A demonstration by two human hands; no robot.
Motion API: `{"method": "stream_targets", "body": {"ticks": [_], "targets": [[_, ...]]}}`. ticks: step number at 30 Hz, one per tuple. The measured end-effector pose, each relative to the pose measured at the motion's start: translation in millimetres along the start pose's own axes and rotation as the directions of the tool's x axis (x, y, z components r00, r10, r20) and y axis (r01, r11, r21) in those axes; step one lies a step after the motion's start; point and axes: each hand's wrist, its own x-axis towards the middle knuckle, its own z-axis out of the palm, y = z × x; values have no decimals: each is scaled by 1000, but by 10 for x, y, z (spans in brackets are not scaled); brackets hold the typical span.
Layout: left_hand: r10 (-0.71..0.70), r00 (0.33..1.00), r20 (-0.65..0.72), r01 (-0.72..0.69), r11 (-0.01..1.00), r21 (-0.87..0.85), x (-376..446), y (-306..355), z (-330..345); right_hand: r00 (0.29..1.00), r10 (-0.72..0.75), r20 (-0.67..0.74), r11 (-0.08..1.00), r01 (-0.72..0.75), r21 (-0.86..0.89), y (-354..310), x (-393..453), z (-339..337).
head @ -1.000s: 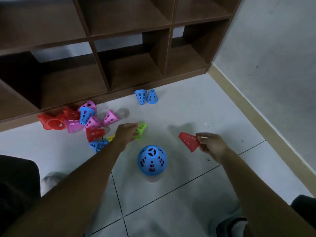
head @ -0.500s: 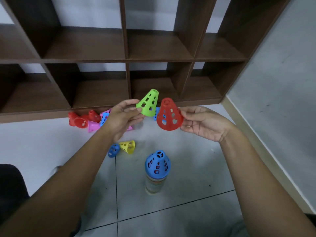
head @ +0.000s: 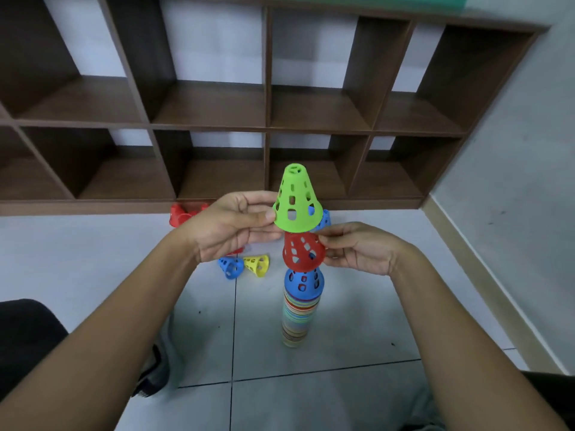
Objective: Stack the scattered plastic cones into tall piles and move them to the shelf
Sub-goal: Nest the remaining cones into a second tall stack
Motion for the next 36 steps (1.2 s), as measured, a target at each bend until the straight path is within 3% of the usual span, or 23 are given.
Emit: {"method": "stream_targets", "body": {"ticks": [10, 18, 23, 28, 32, 36], "targets": [[-122, 982, -142, 130, 991, 44, -78, -438, 85, 995, 45, -84, 999, -45, -3, 358, 4, -97], [-155, 974, -164, 174, 979, 108, -6, -888, -33, 984, 114, -138, 992, -121, -40, 667, 94, -315], [-161, 958, -238, 189, 977, 102, 55, -1145, -100, 978, 209, 16, 977, -209, 27, 973, 227, -367], [-235, 913, -333, 279, 956, 88, 108, -1484, -197, 972, 213, 102, 955, -229, 188, 1295, 388, -361], [-411, 874, -258, 418, 908, -32, 124, -1672, -215, 955, 256, 153, 932, -286, 224, 1561, 493, -403], [-495, 843, -209, 468, 868, -167, 194, -1779, -166, 955, 245, 166, 920, -283, 273, 1672, 613, -370]]}}
